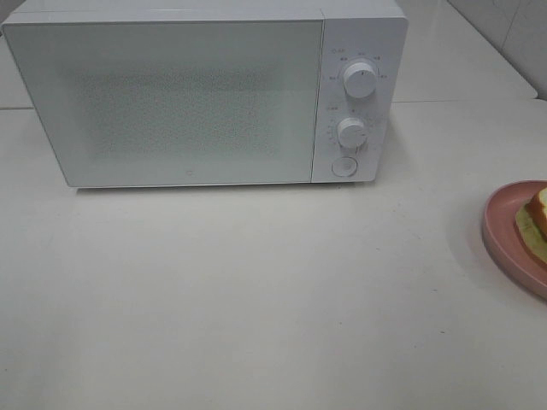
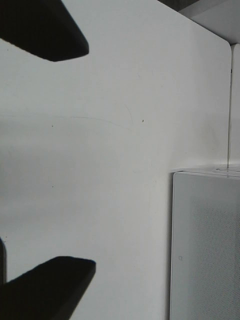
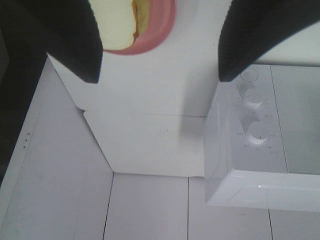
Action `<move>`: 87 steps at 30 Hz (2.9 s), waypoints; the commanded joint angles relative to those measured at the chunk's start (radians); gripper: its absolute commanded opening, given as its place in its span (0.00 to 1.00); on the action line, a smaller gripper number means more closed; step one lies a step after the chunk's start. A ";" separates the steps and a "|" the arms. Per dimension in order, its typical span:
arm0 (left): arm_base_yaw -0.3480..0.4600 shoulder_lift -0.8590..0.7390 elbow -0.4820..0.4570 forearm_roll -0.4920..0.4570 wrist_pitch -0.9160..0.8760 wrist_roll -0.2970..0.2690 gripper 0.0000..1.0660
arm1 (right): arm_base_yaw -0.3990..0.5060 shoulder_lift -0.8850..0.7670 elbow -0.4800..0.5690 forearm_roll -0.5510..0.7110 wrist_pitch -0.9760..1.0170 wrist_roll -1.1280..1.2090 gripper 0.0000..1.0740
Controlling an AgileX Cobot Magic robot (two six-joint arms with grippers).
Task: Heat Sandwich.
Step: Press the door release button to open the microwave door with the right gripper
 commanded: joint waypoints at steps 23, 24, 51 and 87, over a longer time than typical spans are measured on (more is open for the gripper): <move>0.000 -0.023 0.003 -0.005 -0.015 0.000 0.96 | 0.103 0.469 0.069 0.320 -0.420 -0.347 0.60; 0.000 -0.023 0.003 -0.005 -0.015 0.000 0.96 | 0.121 0.492 0.069 0.320 -0.446 -0.364 0.60; 0.000 -0.023 0.003 -0.005 -0.015 0.000 0.96 | 0.347 1.188 0.069 0.243 -1.204 -0.071 0.53; 0.000 -0.023 0.003 -0.005 -0.015 0.000 0.96 | 0.347 1.901 0.056 -0.302 -1.754 1.119 0.00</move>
